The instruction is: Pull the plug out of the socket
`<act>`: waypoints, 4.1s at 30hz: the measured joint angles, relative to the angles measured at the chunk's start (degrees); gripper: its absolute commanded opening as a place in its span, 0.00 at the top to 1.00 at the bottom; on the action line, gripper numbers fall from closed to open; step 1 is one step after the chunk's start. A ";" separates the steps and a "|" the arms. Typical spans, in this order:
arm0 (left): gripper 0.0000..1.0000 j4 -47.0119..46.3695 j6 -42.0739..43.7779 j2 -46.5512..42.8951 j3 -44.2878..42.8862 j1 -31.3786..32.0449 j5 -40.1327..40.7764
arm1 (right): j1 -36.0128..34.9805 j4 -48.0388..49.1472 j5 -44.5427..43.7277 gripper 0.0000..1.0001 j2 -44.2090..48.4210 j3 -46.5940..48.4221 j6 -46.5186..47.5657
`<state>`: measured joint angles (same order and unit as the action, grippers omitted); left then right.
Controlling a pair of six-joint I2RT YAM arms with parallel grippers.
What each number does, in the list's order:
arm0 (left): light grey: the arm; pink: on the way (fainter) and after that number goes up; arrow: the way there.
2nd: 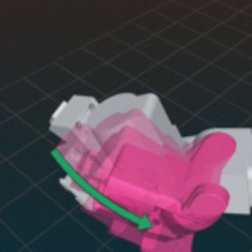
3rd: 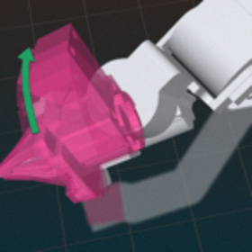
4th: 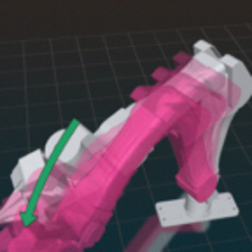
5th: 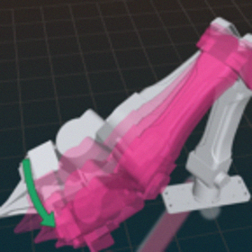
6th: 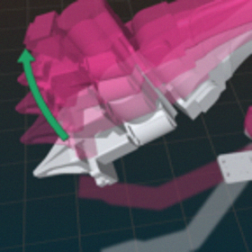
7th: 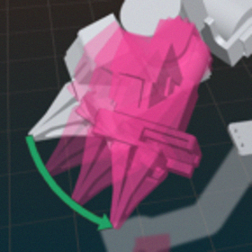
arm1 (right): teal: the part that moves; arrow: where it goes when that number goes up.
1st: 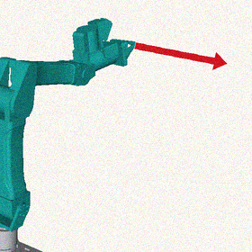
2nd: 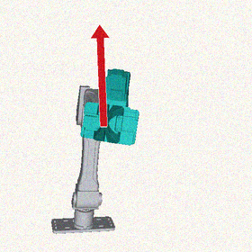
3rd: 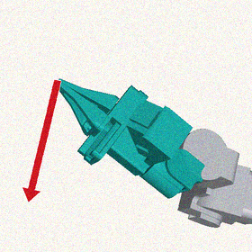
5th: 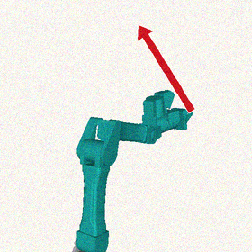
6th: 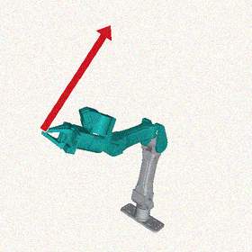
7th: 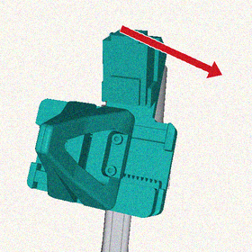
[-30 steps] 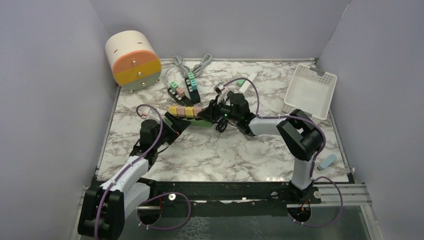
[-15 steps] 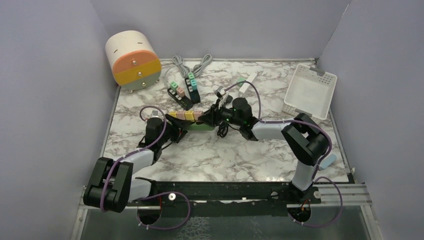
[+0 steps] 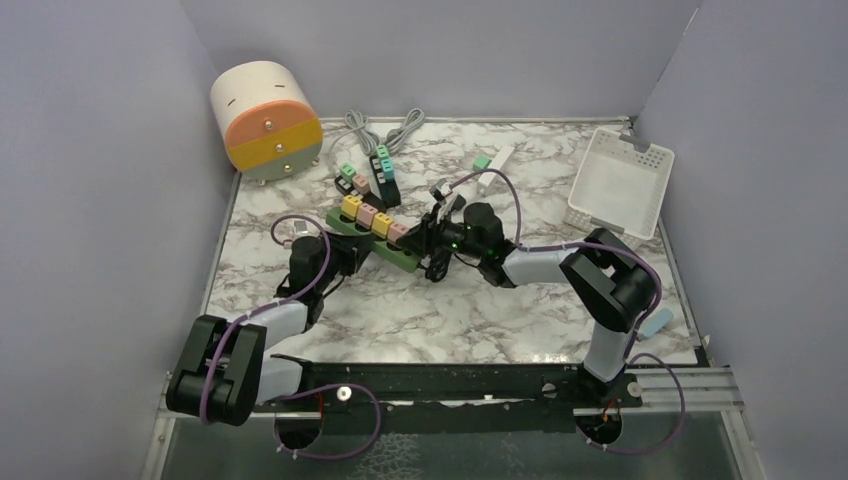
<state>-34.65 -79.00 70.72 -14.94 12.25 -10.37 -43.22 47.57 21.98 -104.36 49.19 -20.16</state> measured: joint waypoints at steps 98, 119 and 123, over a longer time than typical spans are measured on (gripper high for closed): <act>1.00 24.09 45.97 -7.26 -22.40 -19.17 -33.18 | 17.90 -48.59 8.61 0.47 9.62 5.86 0.24; 1.00 23.23 44.22 -10.03 -17.46 -19.15 -30.10 | 6.80 -32.87 13.53 0.26 4.70 24.59 -9.22; 1.00 23.23 44.06 -10.29 -17.46 -19.15 -29.99 | 4.04 -32.72 13.51 0.26 0.55 27.89 -10.51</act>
<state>-11.42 -34.94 60.42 -32.40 -6.90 -40.36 -39.18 14.85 35.48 -103.81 77.08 -30.68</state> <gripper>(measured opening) 0.326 0.743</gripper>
